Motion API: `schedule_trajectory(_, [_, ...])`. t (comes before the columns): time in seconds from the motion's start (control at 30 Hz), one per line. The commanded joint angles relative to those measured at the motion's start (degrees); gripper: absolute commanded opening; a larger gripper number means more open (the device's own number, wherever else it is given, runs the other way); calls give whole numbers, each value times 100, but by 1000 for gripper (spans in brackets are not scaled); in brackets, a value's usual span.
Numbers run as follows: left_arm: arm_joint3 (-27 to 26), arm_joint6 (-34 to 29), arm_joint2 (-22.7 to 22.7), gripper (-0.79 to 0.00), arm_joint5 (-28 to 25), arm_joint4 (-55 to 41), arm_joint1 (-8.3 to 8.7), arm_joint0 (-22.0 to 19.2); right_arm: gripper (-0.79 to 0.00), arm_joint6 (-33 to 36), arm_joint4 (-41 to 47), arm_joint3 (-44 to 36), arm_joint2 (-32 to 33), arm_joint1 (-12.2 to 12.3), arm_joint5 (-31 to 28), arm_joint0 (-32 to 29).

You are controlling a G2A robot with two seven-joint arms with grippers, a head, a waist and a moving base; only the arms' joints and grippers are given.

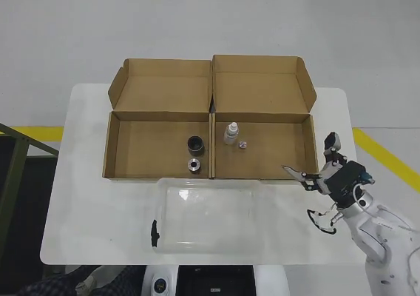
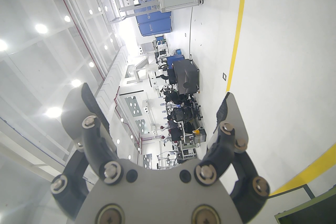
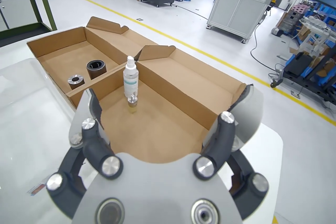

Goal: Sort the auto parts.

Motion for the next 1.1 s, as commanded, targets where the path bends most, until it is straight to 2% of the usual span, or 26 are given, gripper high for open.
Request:
schedule_trajectory(0.0, [0,0,0,0,0,0,0,0,0,-138,3,3,106,6,30,-162])
schedule_trajectory(0.37, [0,0,0,0,0,0,0,0,0,-760,-103,100,526,29,154,-880])
schedule_trajectory(1.07, [0,0,0,-1,0,0,0,0,0,-954,47,289,569,21,324,-968])
